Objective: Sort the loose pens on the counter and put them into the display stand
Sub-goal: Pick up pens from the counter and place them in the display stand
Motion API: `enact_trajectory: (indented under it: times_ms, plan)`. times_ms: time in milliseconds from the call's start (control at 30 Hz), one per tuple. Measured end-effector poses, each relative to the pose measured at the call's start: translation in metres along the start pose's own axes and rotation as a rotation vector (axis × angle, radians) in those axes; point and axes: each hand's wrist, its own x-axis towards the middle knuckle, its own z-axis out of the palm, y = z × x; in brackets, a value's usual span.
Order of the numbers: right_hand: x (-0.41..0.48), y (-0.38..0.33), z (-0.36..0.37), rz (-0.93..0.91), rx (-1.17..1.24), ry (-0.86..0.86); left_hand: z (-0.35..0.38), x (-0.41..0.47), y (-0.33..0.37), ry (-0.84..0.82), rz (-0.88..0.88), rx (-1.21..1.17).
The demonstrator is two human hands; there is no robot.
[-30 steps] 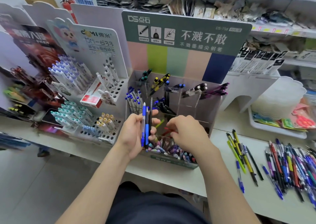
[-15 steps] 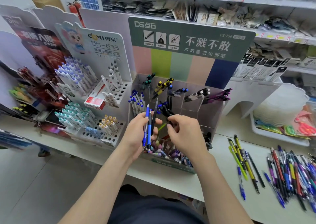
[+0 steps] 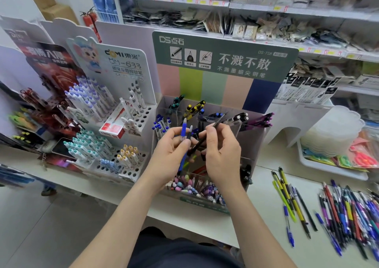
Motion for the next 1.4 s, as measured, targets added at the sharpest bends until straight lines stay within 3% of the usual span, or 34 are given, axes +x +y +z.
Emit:
enact_trajectory:
  times_ms: [200,433,633,733,933,1067,1133,1300,1400]
  plan:
    - [0.003,0.01,-0.008,-0.263,-0.09,0.252,-0.005,0.007,-0.006,0.204,0.074,0.053]
    - [0.011,0.041,-0.001,-0.247,-0.513,-0.09,-0.007,0.014,0.001,0.357,0.166,0.037]
    - [0.011,0.053,0.004,-0.208,-0.902,-0.108,-0.007,0.017,0.009,0.445,0.289,0.155]
    - [0.015,0.049,0.004,-0.163,-0.806,-0.159,-0.006,0.017,0.01,0.428,0.293,0.177]
    - [0.014,0.023,0.004,-0.272,-0.451,-0.085,-0.003,0.019,0.013,0.309,0.258,0.094]
    - [0.016,-0.002,0.001,-0.231,-0.2,-0.267,0.003,0.019,0.017,0.184,0.252,0.012]
    - [0.017,-0.007,0.0,-0.241,-0.184,-0.285,0.006,0.018,0.021,0.147,0.251,-0.011]
    - [0.028,-0.012,-0.006,-0.233,-0.072,0.022,-0.001,0.026,0.015,0.241,0.164,-0.031]
    - [0.041,-0.019,-0.014,-0.339,-0.008,0.17,-0.005,0.027,0.011,0.272,0.128,-0.025]
